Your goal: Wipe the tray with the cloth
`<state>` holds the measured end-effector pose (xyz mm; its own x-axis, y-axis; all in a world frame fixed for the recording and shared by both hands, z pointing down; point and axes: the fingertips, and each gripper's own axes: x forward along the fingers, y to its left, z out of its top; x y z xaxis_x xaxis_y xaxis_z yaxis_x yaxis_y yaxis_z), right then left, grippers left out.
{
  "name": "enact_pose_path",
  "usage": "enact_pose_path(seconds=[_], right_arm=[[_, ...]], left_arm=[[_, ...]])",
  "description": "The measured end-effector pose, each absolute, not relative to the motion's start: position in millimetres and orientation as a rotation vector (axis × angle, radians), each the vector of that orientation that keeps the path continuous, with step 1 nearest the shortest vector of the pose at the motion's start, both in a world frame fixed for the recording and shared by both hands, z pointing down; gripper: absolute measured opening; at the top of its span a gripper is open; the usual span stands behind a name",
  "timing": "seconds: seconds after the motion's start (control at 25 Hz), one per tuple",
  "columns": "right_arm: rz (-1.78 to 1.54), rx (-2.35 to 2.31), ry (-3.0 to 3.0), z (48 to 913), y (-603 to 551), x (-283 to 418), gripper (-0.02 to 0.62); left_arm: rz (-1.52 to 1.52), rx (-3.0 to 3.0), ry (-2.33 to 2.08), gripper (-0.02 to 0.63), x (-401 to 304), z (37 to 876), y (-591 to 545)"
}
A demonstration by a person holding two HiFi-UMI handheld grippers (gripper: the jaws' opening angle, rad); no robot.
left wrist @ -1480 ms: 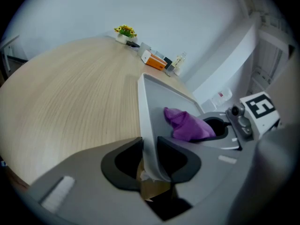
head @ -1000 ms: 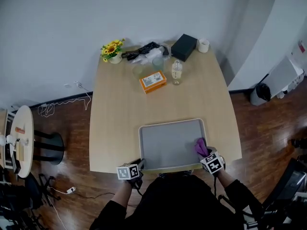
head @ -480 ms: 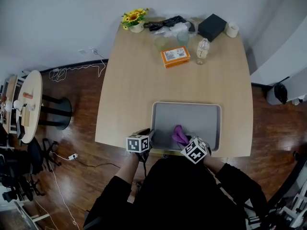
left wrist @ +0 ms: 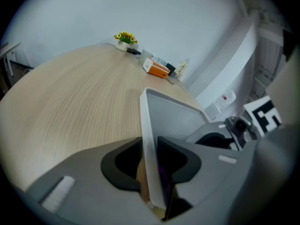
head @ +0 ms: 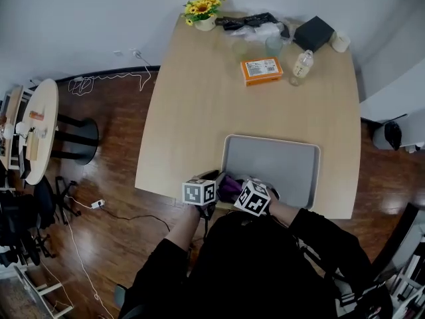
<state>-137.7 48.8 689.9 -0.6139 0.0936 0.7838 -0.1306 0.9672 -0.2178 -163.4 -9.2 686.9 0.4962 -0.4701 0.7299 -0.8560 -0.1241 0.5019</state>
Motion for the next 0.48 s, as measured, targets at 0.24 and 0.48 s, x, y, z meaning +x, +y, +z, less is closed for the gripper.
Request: enact_pose_path(seconds=[0.24,0.48], right_arm=[[0.270,0.062,-2.225,691,-40,-125,0.132],[0.285,0.183,-2.214,683,-123,-126,0.118]], left_arm=[[0.453,1.778,-1.063,0.086,-163,688,-12],[0.456,1.777,-1.062,0.086,-165,689,-10]])
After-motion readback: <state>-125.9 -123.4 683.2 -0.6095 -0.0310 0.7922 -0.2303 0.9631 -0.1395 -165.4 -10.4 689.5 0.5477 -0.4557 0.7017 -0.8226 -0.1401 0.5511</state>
